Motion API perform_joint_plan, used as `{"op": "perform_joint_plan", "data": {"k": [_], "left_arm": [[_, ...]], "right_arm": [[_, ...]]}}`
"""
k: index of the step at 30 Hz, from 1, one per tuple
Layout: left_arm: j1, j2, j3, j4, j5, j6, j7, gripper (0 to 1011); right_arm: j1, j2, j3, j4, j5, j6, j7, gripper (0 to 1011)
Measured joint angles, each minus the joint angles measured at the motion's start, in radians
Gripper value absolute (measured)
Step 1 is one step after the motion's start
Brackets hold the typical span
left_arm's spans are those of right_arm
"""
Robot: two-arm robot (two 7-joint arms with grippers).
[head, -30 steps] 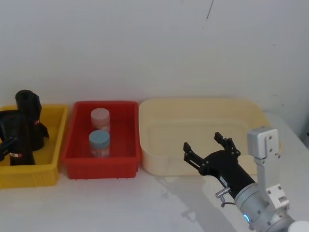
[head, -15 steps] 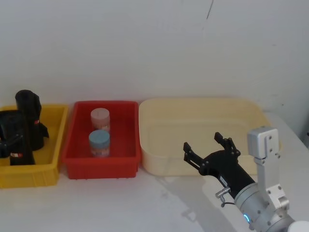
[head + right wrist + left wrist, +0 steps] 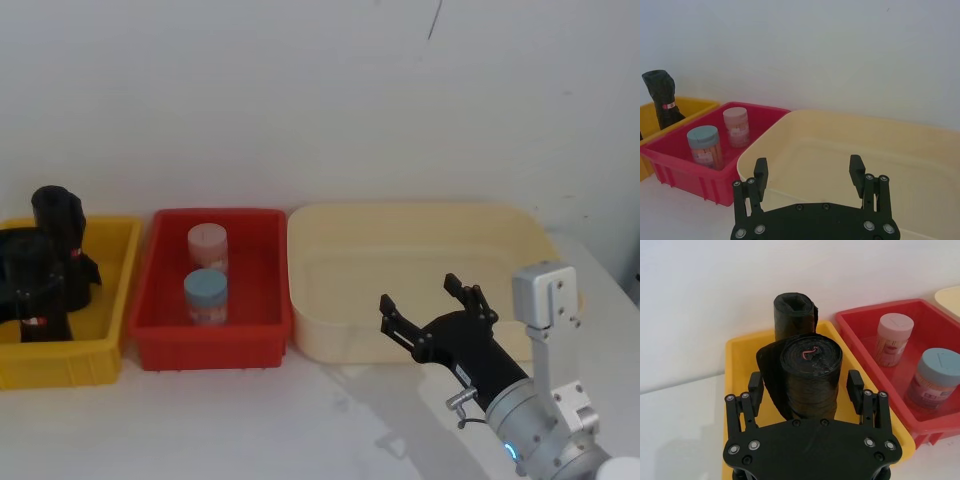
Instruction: Pick up the garbage bag with the one hand and transfer it to the other hand.
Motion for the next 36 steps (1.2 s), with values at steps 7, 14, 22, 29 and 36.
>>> {"op": "perform_joint_plan", "data": {"k": [7,14,22,29,36], "left_arm": [[-0.025,-0.013,0.016,0.035,0.018,-0.006,-0.005,1002],[-0.049,-0.028,0.031,0.065,0.034,-0.011,-0.012,989],[-0.065,-0.038,0.040,0.085,0.044,-0.015,-0.016,820],[-0.072,-0.043,0.045,0.094,0.049,-0.016,-0.019,611],[-0.074,-0.044,0.045,0.096,0.052,-0.016,-0.020,494]], "right_arm": [[0.000,0.000,0.000,0.000,0.000,0.000,0.000,1000],[0.000,0.000,0.000,0.000,0.000,0.000,0.000,1000],[0.000,0.000,0.000,0.000,0.000,0.000,0.000,1000],[0.000,0.000,0.000,0.000,0.000,0.000,0.000,1000],[0.000,0.000,0.000,0.000,0.000,0.000,0.000,1000]]}}
